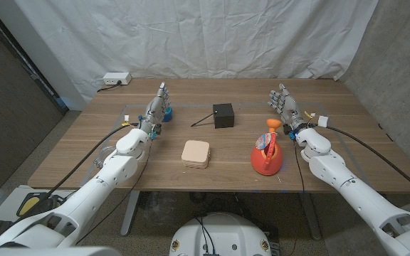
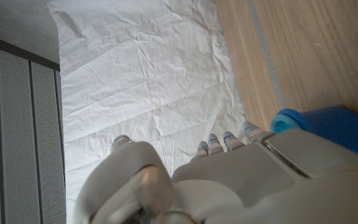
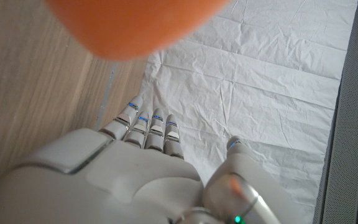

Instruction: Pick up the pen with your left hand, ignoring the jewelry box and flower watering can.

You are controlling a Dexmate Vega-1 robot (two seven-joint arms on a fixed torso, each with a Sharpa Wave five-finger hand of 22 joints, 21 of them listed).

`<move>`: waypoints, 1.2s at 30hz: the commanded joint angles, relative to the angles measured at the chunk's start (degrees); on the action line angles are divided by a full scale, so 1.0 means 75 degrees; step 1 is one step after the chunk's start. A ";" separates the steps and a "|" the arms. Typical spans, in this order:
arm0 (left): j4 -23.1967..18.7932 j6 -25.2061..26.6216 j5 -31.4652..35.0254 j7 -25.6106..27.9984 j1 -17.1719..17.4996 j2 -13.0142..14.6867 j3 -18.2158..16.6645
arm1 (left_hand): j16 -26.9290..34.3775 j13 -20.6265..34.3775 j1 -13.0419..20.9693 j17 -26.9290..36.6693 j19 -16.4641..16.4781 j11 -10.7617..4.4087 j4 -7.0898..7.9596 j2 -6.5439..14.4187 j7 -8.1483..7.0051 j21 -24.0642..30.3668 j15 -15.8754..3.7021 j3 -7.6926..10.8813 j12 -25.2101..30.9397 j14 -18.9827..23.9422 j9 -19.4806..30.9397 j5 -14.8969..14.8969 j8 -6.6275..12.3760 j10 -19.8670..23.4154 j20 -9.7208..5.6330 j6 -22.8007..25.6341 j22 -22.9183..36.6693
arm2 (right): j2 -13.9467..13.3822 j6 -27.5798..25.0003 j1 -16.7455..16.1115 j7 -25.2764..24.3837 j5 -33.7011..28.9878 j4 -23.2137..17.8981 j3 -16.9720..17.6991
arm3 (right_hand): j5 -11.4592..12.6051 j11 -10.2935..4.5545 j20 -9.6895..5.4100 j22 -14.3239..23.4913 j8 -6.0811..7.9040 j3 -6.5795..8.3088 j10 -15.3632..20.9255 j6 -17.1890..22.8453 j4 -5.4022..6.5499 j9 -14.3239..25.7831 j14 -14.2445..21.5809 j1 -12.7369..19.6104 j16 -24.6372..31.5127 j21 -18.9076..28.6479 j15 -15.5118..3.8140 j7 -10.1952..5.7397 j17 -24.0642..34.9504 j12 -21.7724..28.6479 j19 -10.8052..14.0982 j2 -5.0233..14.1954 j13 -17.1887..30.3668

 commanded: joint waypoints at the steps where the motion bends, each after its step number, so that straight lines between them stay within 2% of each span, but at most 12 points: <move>1: -0.0440 0.0114 0.0066 0.0233 0.0208 0.0069 0.0016 | 0.0040 0.0030 0.0104 0.0042 -0.0064 -0.0014 -0.0013 0.0032 0.0018 0.0041 -0.0008 -0.0051 0.0056 -0.0063 0.0033 0.0061 0.0066 -0.0050 -0.0579 -0.0543 0.0024 | -0.0166 -0.0104 -0.0200 0.0126 0.0142 -0.0252 0.0054 | 0.0050 0.0015 -0.0193 0.0010 0.0027 0.0048 0.0076 0.0073 0.0015 0.0035 0.0057 0.0065 0.0046 0.0028 0.0018 -0.0006 0.0010 0.0035 0.0062 -0.0002 0.0020; 11: -0.0674 0.0321 0.0179 0.0284 0.0199 0.0306 0.0000 | 0.0064 0.0031 0.0181 0.0041 -0.0044 -0.0029 -0.0032 0.0120 -0.0014 0.0029 -0.0027 -0.0023 0.0078 -0.0002 0.0035 0.0087 0.0100 -0.0009 -0.0547 -0.0462 0.0026 | -0.0178 -0.0118 -0.0269 0.0034 0.0117 -0.0361 0.0057 | 0.0051 0.0031 -0.0167 0.0012 0.0020 0.0046 0.0071 0.0080 0.0015 0.0037 0.0056 0.0067 0.0035 -0.0020 0.0030 -0.0008 0.0011 0.0025 0.0041 0.0023 0.0023; 23: -0.0956 0.0343 0.0263 0.0278 0.0184 0.0454 -0.0033 | 0.0068 0.0033 0.0277 0.0040 -0.0090 -0.0030 -0.0058 0.0226 -0.0070 -0.0006 -0.0028 0.0019 0.0103 0.0021 0.0037 0.0112 0.0130 0.0051 -0.0502 -0.0381 0.0029 | -0.0256 -0.0038 -0.0627 -0.0204 0.0094 -0.0704 0.0143 | 0.0050 0.0050 -0.0148 0.0015 0.0014 0.0037 0.0064 0.0089 0.0010 0.0039 0.0052 0.0071 0.0022 -0.0075 0.0052 -0.0010 0.0011 0.0013 0.0024 0.0039 0.0026; 29: -0.0836 -0.0098 0.0244 0.0235 0.0311 0.0333 -0.0106 | 0.0084 0.0034 0.0348 0.0039 -0.0096 -0.0042 -0.0079 0.0293 -0.0121 -0.0018 -0.0032 0.0046 0.0118 0.0077 0.0040 0.0126 0.0171 0.0093 -0.0450 -0.0262 0.0031 | -0.0272 0.0060 -0.0768 -0.0265 0.0088 -0.0779 0.0191 | 0.0049 0.0054 -0.0141 0.0016 0.0015 0.0034 0.0057 0.0102 0.0006 0.0040 0.0043 0.0074 0.0015 -0.0098 0.0049 -0.0011 0.0011 0.0007 0.0019 0.0044 0.0028; 32: -0.0712 -0.0222 0.0135 0.0036 0.0288 0.0305 -0.0133 | 0.0104 0.0036 0.0429 0.0038 -0.0083 -0.0049 -0.0110 0.0347 -0.0131 -0.0022 -0.0038 0.0073 0.0149 0.0150 0.0043 0.0140 0.0213 0.0182 -0.0430 -0.0132 0.0032 | -0.0249 0.0079 -0.0788 -0.0262 0.0097 -0.0749 0.0184 | 0.0048 0.0055 -0.0138 0.0016 0.0017 0.0033 0.0061 0.0113 0.0004 0.0040 0.0040 0.0076 0.0012 -0.0110 0.0050 -0.0011 0.0011 0.0007 0.0015 0.0047 0.0028; 36: -0.0774 -0.0124 0.0331 0.0155 0.0229 0.0407 -0.0100 | 0.0094 0.0041 0.0658 0.0034 -0.0089 -0.0082 -0.0206 0.0456 -0.0224 -0.0045 -0.0052 0.0138 0.0160 0.0206 0.0059 0.0162 0.0359 0.0256 -0.0305 0.0349 0.0035 | -0.0229 0.0082 -0.0792 -0.0291 0.0089 -0.0730 0.0181 | 0.0048 0.0059 -0.0142 0.0017 0.0017 0.0033 0.0055 0.0121 -0.0001 0.0041 0.0026 0.0083 0.0004 -0.0128 0.0047 -0.0003 0.0010 0.0002 0.0012 0.0055 0.0030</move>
